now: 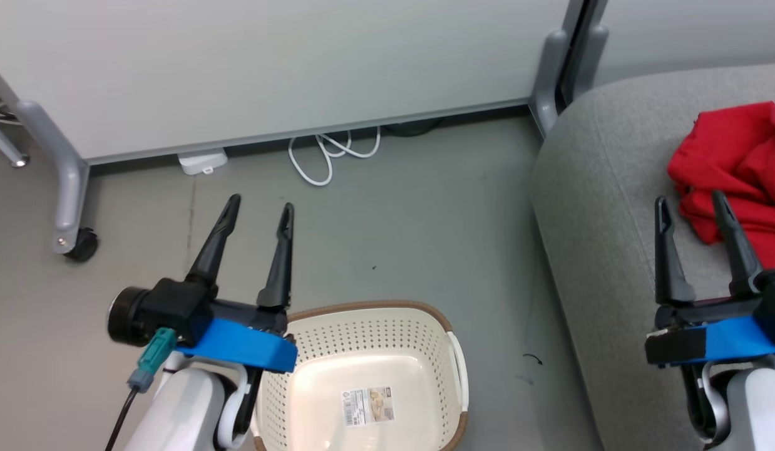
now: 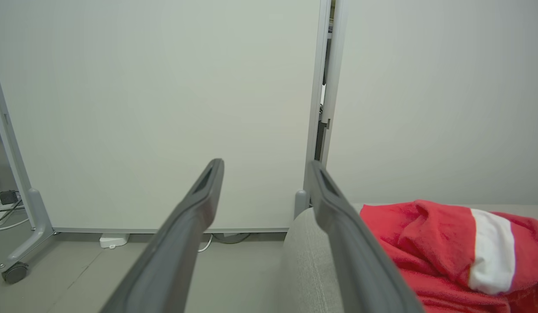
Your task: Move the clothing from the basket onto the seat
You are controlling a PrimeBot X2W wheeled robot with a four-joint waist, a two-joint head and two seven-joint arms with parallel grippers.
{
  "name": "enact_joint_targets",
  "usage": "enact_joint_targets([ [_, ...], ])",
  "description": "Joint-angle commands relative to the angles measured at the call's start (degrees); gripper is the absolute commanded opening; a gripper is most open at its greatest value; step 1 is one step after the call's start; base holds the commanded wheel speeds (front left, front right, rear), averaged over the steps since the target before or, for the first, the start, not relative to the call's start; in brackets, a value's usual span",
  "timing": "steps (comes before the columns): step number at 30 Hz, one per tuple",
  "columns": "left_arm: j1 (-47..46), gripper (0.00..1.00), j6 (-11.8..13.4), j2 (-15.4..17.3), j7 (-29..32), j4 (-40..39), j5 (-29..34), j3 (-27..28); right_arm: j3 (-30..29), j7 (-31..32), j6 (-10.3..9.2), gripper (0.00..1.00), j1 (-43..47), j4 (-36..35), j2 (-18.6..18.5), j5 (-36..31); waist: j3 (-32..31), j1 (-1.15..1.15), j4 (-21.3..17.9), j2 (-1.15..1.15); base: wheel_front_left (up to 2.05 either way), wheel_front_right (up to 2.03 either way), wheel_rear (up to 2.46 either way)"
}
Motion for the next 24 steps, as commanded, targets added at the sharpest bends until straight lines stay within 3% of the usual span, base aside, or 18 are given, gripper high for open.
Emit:
enact_joint_targets([
  [1, 1.9, 1.00, -0.3, -0.3, -0.3, -0.5, 0.7, 2.0, 0.5, -0.2, 0.03, 1.00, 1.8, -0.7, 0.7, -0.1, -1.7, 0.02, 1.5, 0.00, 0.00, 0.00, 0.00],
  [10, 7.6, 1.00, -2.2, -2.3, -0.3, 0.1, 3.2, 9.4, 0.2, -0.2, 0.03, 1.00, 6.3, -1.5, 2.1, -0.5, -4.6, 0.02, 3.3, 0.00, 0.00, 0.00, 0.00],
  [24, 13.1, 1.00, -5.0, -5.6, -0.3, 0.3, 6.6, 14.8, -0.1, -0.2, 0.03, 1.00, 11.0, -1.4, 3.5, 0.0, -7.3, 0.02, 4.5, 0.00, 0.00, 0.00, 0.00],
])
